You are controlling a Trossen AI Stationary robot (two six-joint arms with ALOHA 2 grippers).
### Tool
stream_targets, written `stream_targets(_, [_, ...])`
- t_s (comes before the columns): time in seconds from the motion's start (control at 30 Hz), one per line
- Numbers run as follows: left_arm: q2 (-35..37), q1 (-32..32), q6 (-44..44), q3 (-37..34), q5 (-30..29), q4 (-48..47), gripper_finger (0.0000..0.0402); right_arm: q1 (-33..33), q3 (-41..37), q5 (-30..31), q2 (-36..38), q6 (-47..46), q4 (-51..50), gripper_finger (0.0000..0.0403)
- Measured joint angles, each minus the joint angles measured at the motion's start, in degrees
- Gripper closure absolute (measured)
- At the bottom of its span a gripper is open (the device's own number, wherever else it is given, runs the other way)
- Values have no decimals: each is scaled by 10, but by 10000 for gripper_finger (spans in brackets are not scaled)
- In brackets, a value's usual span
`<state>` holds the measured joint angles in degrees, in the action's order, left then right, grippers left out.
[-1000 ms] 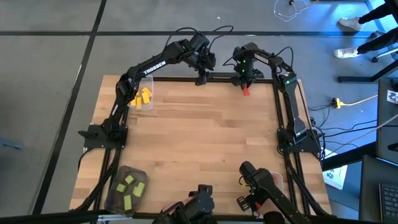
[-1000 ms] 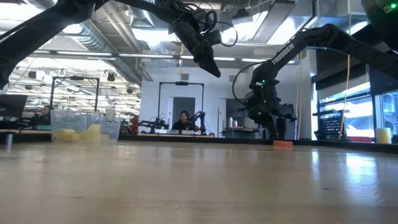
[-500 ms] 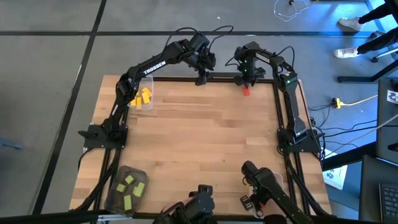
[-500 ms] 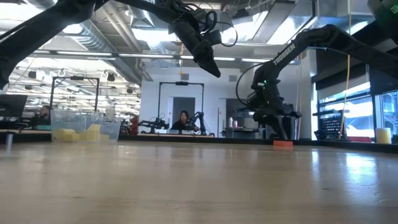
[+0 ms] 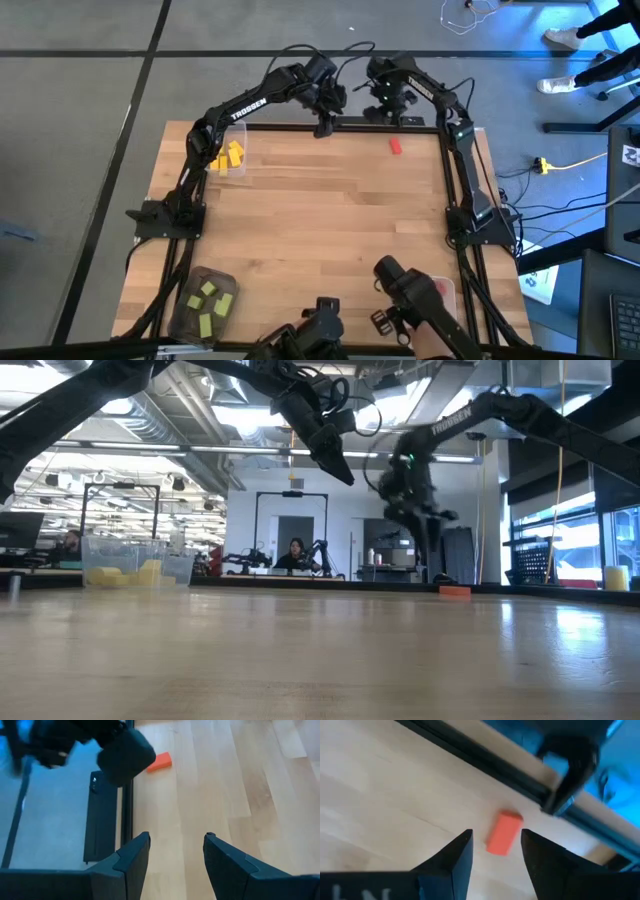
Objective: Sort & place blocks by color
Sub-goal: Put the orange block into the white bin
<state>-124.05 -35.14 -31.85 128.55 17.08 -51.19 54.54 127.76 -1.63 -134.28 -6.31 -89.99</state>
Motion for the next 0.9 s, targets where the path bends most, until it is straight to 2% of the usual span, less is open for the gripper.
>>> stream_targets(0.17, [0, -4, -5, 0, 1, -40, 226, -34, 73, 0, 7, 36, 4, 235])
stream_targets(0.3, [0, -11, -23, 0, 1, -77, 226, -47, 61, 0, 69, 37, -3, 235])
stream_targets(0.47, [0, -20, -32, 0, 6, -73, 226, -47, 61, 1, 148, 38, 3, 235])
stream_targets(0.63, [-1, -25, -33, 0, 5, -30, 226, -47, 61, 4, 226, 34, 4, 235])
stream_targets(0.9, [-8, 13, -27, 0, 21, 139, 226, -47, 61, 5, 334, 21, 10, 235])
